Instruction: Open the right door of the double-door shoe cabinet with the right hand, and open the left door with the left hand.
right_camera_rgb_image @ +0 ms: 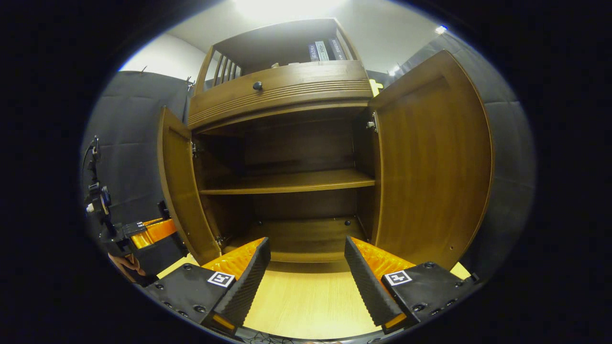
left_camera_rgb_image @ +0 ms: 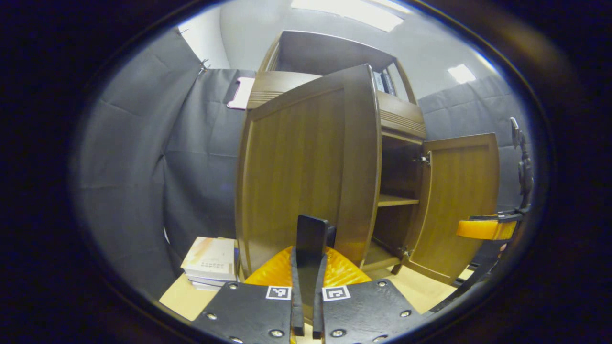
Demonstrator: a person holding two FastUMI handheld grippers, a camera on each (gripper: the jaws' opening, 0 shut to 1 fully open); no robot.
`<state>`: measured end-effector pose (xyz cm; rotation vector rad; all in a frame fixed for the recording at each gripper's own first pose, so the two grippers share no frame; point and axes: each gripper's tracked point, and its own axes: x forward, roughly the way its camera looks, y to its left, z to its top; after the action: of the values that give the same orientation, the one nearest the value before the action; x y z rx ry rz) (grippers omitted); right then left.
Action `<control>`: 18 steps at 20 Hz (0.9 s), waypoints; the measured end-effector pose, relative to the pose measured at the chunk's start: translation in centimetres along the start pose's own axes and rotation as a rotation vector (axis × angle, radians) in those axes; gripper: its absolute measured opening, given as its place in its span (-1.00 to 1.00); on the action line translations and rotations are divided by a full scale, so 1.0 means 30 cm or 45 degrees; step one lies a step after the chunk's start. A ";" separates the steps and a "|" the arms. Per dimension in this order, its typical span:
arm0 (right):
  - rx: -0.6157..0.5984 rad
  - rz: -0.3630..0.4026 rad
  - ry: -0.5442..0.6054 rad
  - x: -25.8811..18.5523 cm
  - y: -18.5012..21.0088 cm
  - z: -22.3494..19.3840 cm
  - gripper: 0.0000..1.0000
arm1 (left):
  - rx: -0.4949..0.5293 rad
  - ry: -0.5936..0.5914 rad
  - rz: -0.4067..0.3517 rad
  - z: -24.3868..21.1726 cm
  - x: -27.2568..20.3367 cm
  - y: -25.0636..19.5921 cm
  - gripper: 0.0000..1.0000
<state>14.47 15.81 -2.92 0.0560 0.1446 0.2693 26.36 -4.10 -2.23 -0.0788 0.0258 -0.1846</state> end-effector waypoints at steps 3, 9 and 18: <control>-0.003 0.012 -0.002 0.008 0.008 0.003 0.86 | 0.002 -0.008 0.014 0.001 -0.012 0.024 -0.82; -0.036 0.009 -0.006 0.008 -0.002 0.004 0.84 | -0.015 -0.020 0.064 0.011 -0.038 0.096 -0.84; -0.101 -0.015 -0.016 -0.001 -0.028 0.021 0.95 | 0.042 0.014 0.043 0.004 -0.081 0.209 -0.85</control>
<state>14.75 14.96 -2.36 -0.0221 0.1213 0.2630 25.13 2.50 -2.58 -0.0446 0.0347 -0.1514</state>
